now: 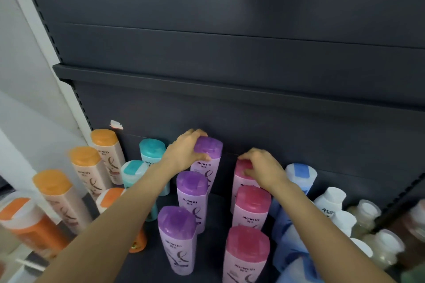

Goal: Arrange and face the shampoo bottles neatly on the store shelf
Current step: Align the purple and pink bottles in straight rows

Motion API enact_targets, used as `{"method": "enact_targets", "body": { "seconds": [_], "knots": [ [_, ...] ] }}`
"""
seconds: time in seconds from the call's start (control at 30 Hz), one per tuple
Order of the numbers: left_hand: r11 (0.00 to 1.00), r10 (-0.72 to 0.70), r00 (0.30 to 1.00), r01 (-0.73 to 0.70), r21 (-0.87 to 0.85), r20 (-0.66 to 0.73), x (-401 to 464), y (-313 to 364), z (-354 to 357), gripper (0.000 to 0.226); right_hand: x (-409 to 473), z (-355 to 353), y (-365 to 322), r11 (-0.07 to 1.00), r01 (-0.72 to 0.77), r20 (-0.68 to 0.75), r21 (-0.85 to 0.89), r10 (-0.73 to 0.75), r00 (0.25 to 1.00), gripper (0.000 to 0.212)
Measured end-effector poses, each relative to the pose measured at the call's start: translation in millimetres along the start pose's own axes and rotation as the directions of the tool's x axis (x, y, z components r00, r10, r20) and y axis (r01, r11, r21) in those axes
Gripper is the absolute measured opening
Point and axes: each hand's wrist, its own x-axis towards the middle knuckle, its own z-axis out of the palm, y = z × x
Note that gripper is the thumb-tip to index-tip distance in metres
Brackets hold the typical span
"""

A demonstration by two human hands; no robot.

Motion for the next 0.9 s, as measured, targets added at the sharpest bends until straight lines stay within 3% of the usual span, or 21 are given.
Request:
{"method": "enact_targets", "body": {
  "seconds": [0.13,0.47,0.67,0.9],
  "knots": [
    [0.990,-0.039,0.998,0.031,0.137,0.058,3.0,2.0,2.6,0.062,-1.7,2.3,1.7,1.000,0.022,-0.024,0.009,-0.021,0.999,0.047],
    [0.992,-0.080,0.986,0.065,0.106,0.144,2.6,-12.5,17.7,0.058,-1.6,5.5,2.1,0.994,0.103,-0.027,0.028,-0.102,0.994,0.044],
    [0.995,-0.079,0.992,0.072,0.070,0.100,4.8,-16.0,23.1,0.059,-3.4,5.1,0.3,0.995,0.094,-0.039,0.035,-0.093,0.995,0.043],
    [0.981,-0.051,0.998,0.045,0.187,0.030,-0.3,-9.0,20.7,0.044,-6.6,2.0,-4.5,0.993,0.114,-0.043,0.018,-0.113,0.993,0.044]
  ]
}}
